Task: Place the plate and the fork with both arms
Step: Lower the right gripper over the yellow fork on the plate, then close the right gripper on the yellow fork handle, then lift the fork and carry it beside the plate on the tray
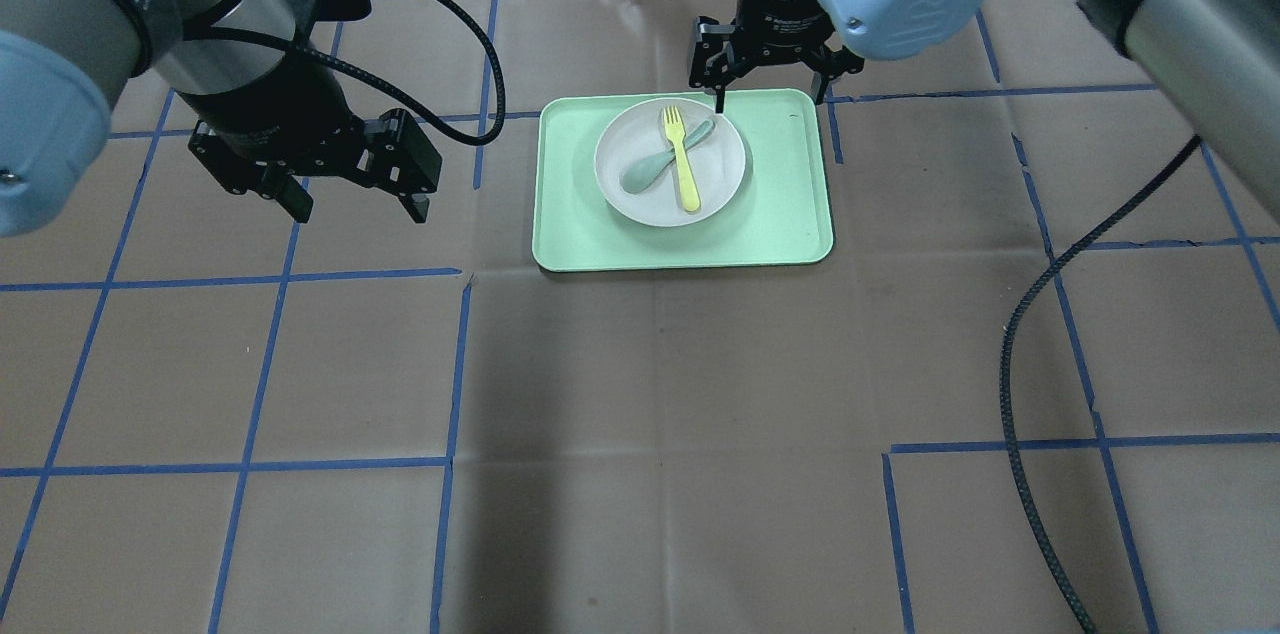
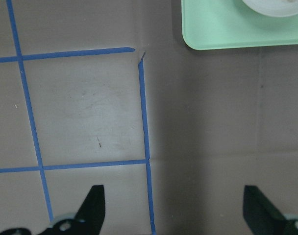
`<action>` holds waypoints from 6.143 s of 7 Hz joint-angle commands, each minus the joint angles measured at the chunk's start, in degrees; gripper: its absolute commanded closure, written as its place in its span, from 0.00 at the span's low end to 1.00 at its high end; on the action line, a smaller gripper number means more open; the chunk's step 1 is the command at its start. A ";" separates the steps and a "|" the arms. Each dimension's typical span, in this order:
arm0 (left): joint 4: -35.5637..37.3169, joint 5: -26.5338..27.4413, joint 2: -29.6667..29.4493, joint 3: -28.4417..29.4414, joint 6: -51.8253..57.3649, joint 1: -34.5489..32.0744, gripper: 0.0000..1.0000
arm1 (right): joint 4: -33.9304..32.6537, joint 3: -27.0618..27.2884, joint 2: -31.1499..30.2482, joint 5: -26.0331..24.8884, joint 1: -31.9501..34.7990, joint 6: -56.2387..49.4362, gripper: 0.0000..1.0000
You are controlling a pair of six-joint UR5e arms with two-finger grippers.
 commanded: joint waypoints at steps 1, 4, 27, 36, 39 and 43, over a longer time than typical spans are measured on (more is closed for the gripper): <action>0.90 2.04 -0.05 -0.29 -0.03 0.00 0.00 | -5.75 -0.51 5.29 -0.02 1.92 1.20 0.00; 0.90 1.69 -0.14 -0.38 -0.03 0.00 0.00 | -11.65 -0.42 11.70 -0.80 2.01 1.38 0.00; 0.38 1.60 -0.05 -0.38 -0.03 0.00 0.00 | -21.16 -0.68 22.18 -0.90 3.06 5.69 0.70; 0.38 1.51 -0.05 -0.38 -0.03 0.00 0.00 | -16.08 -4.11 19.12 -0.28 3.24 6.74 1.00; 0.29 1.51 0.04 -0.38 -0.03 0.00 0.00 | -9.57 -3.59 15.60 -0.89 2.54 6.66 1.00; 0.29 1.51 0.04 -0.38 -0.03 0.00 0.00 | -8.94 4.92 11.29 -0.64 -4.66 1.03 1.00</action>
